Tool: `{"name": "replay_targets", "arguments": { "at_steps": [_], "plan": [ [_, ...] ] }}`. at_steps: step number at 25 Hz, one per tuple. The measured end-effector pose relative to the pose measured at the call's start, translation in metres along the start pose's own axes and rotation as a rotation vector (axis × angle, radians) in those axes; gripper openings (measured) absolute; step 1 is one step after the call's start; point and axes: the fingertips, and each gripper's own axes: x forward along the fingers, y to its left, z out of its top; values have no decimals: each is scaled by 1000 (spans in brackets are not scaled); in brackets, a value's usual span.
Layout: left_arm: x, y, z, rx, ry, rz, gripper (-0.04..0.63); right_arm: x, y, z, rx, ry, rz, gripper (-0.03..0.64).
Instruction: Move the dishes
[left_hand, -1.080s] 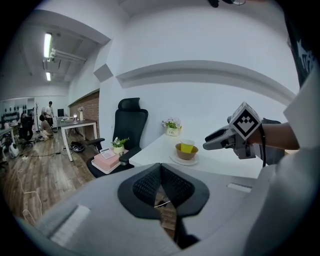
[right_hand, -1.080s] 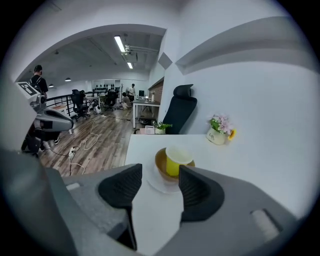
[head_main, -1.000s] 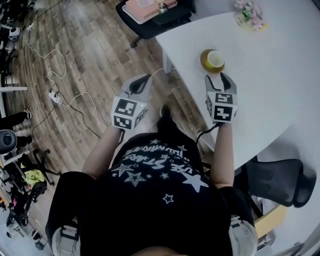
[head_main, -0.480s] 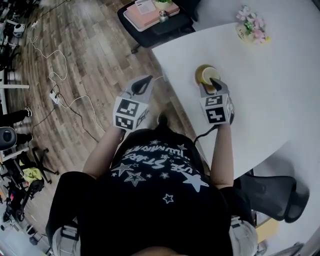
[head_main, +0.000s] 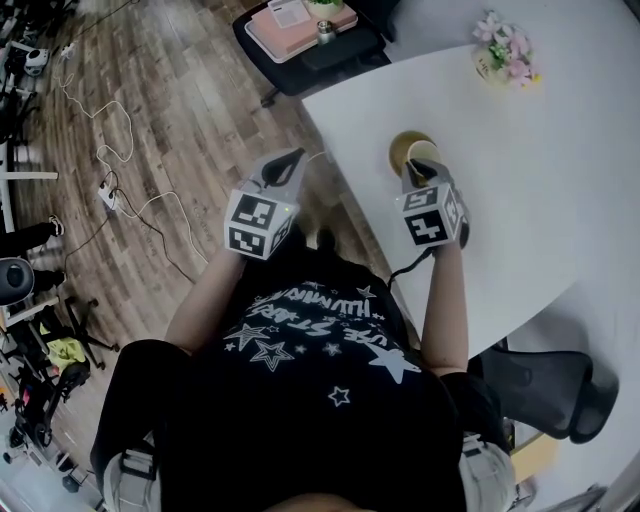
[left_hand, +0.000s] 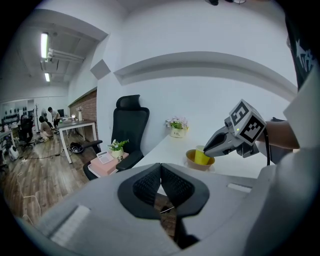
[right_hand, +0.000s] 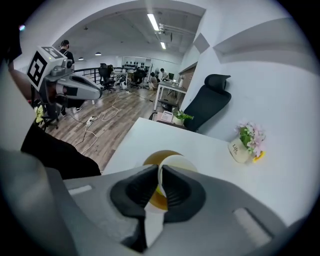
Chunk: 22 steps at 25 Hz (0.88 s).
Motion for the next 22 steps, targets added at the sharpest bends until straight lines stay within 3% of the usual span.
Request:
{"name": "replay_targets", "arguments": {
  "at_steps": [5,13,22],
  "plan": [
    [19,6,10,19,-5,-84,11,-12,-3,15,76,-16,-21,25],
    [72,10,47,98,-21,-261,11,-30,-44,42,208,-34,-149,25],
    [121,34,66,129,-10,-352,11,-2,-92,61,228,13,-240,25]
  ]
}}
